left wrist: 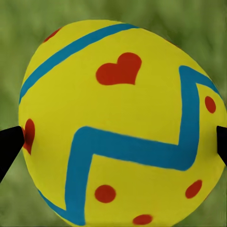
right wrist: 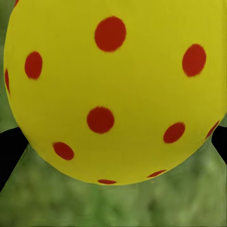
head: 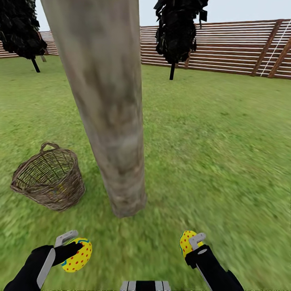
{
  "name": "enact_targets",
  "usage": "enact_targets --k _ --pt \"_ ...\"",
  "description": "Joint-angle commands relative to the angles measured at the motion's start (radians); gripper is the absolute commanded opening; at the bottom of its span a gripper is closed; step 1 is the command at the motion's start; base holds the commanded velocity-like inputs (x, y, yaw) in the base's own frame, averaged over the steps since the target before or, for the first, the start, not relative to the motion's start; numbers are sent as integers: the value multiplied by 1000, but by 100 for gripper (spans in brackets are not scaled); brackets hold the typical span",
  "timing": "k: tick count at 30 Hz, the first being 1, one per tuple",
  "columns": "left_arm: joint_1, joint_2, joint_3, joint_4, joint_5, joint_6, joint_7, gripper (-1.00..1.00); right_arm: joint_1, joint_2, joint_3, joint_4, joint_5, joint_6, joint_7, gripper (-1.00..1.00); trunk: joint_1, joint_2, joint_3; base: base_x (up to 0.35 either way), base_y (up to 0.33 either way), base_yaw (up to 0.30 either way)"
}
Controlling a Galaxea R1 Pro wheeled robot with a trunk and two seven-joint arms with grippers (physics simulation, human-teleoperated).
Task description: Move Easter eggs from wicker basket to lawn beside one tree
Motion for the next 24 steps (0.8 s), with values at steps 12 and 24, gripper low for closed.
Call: enact_targets --k 12,24 --pt "0 -5 1 1 6 5 -5 -100 -19 -4 -1 39 3 -6 -25 -100 5 -3 -47 0 0 0" --pt "0 -5 1 1 6 5 -5 -100 -31 -7 -1 65 -2 -20 -23 -100 9 -5 -82 0 0 0"
